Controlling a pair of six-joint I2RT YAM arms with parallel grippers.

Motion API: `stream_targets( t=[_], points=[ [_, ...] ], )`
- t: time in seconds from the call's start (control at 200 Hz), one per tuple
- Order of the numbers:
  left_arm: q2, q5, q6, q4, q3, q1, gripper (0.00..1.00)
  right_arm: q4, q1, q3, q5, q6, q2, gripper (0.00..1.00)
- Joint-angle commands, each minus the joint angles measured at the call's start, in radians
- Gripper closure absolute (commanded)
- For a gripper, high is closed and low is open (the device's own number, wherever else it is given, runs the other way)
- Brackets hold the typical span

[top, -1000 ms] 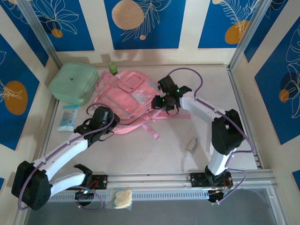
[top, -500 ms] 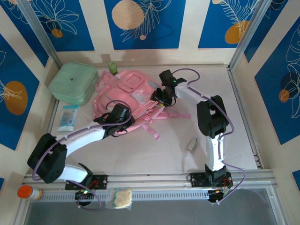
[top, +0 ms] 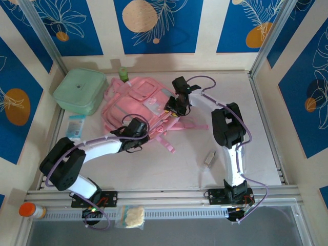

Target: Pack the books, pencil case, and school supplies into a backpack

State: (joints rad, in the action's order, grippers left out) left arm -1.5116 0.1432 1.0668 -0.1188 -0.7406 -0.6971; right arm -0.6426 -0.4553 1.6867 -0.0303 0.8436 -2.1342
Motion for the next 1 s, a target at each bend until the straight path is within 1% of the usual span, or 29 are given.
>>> stream_targets(
  t=[0.0, 0.085, 0.125, 0.18, 0.295, 0.35, 0.385, 0.465, 0.53, 0.585, 0.685, 0.8, 0.87, 0.995],
  points=[
    [-0.007, -0.005, -0.005, -0.05, 0.049, -0.022, 0.7, -0.005, -0.03, -0.013, 0.023, 0.035, 0.051, 0.51],
    [-0.007, -0.005, -0.008, -0.034, 0.052, -0.022, 0.71, 0.03, -0.036, -0.051, 0.023, 0.088, 0.057, 0.5],
    [-0.014, -0.008, -0.012, -0.039, 0.043, -0.022, 0.71, 0.045, -0.034, -0.054, 0.008, 0.108, 0.04, 0.51],
    [-0.025, -0.011, -0.011, -0.051, 0.028, -0.024, 0.72, 0.057, -0.036, -0.047, -0.01, 0.123, 0.008, 0.55],
    [-0.027, 0.005, -0.022, -0.072, 0.024, -0.034, 0.72, 0.095, -0.028, -0.05, -0.031, 0.122, -0.008, 0.69],
    [-0.031, -0.001, -0.046, -0.072, 0.032, -0.028, 0.7, 0.115, -0.017, -0.058, -0.048, 0.106, 0.007, 0.8],
    [-0.032, 0.005, -0.059, -0.101, 0.027, -0.021, 0.7, 0.137, -0.009, -0.075, -0.063, 0.094, 0.027, 0.86],
    [-0.019, 0.055, -0.097, -0.164, 0.02, -0.02, 0.69, 0.192, 0.011, -0.129, -0.091, 0.079, 0.089, 0.94],
    [-0.018, 0.048, -0.135, -0.161, 0.019, -0.016, 0.68, 0.252, 0.032, -0.182, -0.141, 0.077, 0.141, 1.0],
    [-0.032, 0.05, -0.151, -0.178, -0.001, -0.014, 0.66, 0.314, 0.051, -0.228, -0.208, 0.076, 0.183, 1.0],
    [-0.068, 0.06, -0.185, -0.187, -0.039, -0.015, 0.65, 0.362, 0.071, -0.298, -0.275, 0.075, 0.257, 1.0],
    [-0.11, 0.11, -0.227, -0.202, -0.093, 0.0, 0.62, 0.437, 0.101, -0.388, -0.355, 0.142, 0.338, 1.0],
    [-0.131, 0.115, -0.263, -0.203, -0.136, 0.025, 0.62, 0.461, 0.105, -0.432, -0.362, 0.177, 0.389, 1.0],
    [-0.131, 0.174, -0.345, -0.233, -0.218, 0.073, 0.58, 0.478, 0.09, -0.509, -0.309, 0.229, 0.474, 1.0]
  ],
)
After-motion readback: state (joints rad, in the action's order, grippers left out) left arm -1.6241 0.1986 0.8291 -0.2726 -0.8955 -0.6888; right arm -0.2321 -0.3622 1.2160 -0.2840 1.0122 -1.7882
